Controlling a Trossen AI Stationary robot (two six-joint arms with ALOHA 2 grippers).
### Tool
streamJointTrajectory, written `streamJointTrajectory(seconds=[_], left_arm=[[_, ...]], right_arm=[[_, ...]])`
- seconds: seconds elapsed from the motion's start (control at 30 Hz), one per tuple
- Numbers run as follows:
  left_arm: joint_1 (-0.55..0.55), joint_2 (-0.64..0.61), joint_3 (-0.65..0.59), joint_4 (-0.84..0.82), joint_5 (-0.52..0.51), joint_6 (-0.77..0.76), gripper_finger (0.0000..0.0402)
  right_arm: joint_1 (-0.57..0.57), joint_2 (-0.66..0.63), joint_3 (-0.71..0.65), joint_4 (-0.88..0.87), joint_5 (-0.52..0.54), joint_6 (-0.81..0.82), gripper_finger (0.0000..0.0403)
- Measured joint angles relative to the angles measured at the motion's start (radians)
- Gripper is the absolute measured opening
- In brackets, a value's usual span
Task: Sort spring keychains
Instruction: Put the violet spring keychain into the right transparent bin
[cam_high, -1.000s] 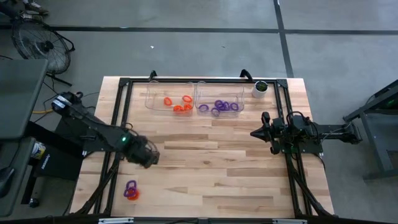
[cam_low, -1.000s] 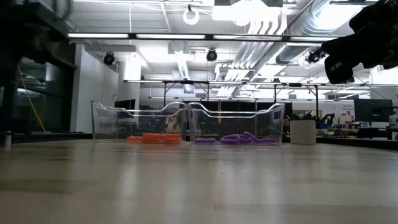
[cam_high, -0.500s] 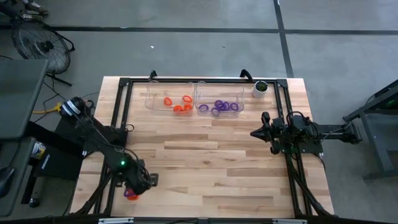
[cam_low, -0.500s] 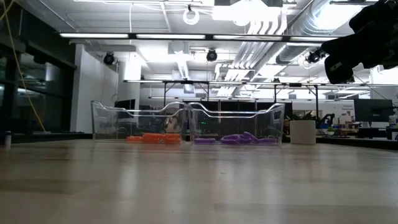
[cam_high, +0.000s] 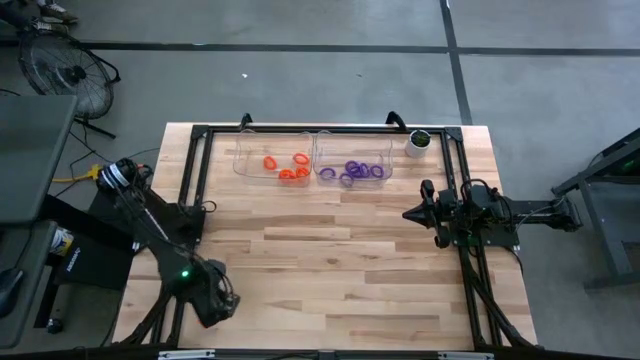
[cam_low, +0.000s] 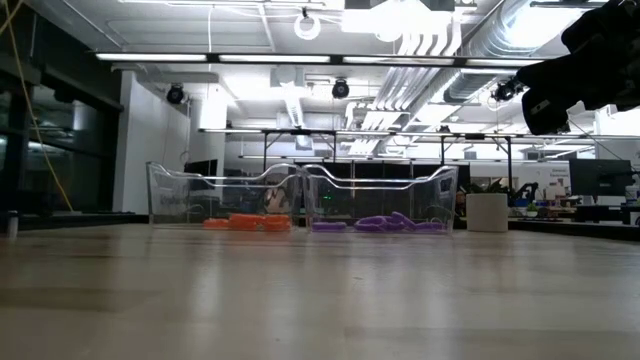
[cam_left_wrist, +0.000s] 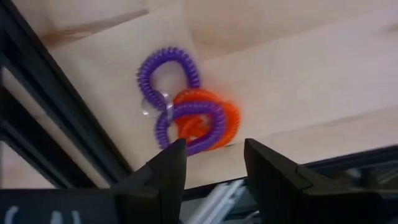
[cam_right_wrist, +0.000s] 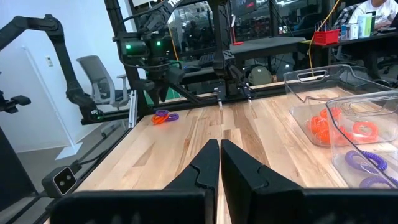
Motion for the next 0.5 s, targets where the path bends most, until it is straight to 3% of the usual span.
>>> streamJointTrajectory(seconds=[0.3,0.5], left_arm=[[-0.13,0.0,0.0,0.074,-0.054,-0.004,0.0156],[-0.138,0.002,-0.002,0.095,-0.11,0.027,0.0156]], right_arm=[[0.0,0.0,0.0,0.0,0.0,0.0,0.0012],[0.0,0.0,0.0,0.0,0.0,0.0,0.0012]])
